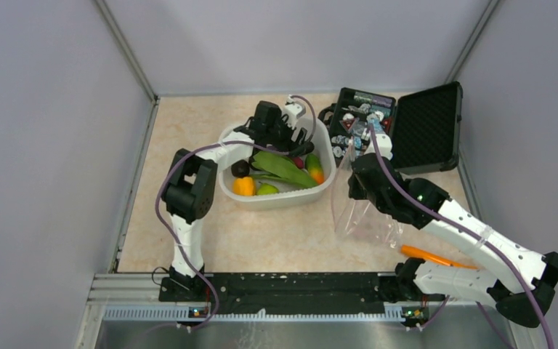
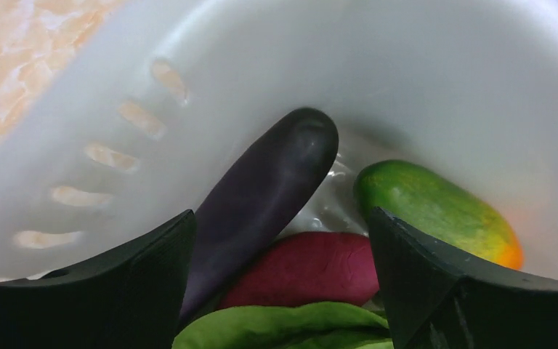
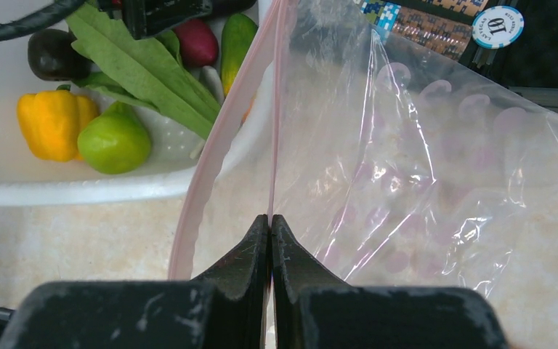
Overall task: Place the food in the zip-top bag and seal the zipper
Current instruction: Pick up the fake vegetable from the bin.
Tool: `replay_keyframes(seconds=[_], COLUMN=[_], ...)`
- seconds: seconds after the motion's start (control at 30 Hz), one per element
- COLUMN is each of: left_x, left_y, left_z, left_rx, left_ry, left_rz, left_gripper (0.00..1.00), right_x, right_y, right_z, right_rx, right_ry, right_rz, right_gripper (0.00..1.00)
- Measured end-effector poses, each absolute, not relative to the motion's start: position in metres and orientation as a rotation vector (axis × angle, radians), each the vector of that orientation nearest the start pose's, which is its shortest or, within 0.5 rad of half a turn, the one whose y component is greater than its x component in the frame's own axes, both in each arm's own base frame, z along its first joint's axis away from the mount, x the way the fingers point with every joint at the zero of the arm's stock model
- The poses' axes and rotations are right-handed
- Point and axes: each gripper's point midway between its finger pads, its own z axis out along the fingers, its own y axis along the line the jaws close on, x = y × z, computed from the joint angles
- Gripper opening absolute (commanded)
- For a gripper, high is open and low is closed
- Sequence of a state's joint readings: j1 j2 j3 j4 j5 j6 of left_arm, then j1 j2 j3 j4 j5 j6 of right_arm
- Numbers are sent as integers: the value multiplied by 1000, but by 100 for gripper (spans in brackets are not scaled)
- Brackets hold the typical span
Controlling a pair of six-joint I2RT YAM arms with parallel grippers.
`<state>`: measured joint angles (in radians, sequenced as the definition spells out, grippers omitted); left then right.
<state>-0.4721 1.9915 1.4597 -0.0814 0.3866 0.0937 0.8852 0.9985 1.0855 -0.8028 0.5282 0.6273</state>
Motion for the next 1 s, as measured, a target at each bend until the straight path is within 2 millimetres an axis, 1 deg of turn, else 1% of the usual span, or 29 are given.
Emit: replay_keyframes(seconds=[0.1,0.17,0.27,0.4,0.53,0.57,0.67,0.7,0.77,0.8,0.83,0.9,1.0], left_x=[457,457,458,460,459,458,454,453,452,452,454,454,454], left_y=[-303,-301,-300,-299,-305,-308,-312,-312,-313,-314,-314,-313,-311], left_z=[91,83,81,74,67,65,59,57,56,57,57,58,60], left_rx=[900,935,971,1010,1060,1071,1093,1100,1104,1110,1109,1096,1070], left_ry=[2056,2059,2053,2054,2039,2035,2039,2042,2041,2035,2031,2037,2050], left_rz=[-610,-594,-556,-486,-445,-441,-435,-433,-431,-429,-424,-418,-411], left_gripper=[89,89,89,85,82,80,66,65,44,42,42,37,37], right_x=[225,225,225,224,224,224,224,223,222,222,221,221,220], right_y=[169,169,169,168,169,169,169,169,168,167,166,166,165], right_z=[235,235,236,237,238,238,238,238,237,237,238,240,242], right_rx=[-14,-14,-13,-12,-13,-13,-13,-12,-11,-11,-9,-7,-3], right_ry=[2184,2184,2182,2178,2178,2178,2178,2177,2176,2175,2172,2167,2160], right_rz=[252,253,256,262,268,269,270,271,274,275,278,285,293], right_gripper=[0,0,0,0,0,0,0,0,0,0,0,0,0])
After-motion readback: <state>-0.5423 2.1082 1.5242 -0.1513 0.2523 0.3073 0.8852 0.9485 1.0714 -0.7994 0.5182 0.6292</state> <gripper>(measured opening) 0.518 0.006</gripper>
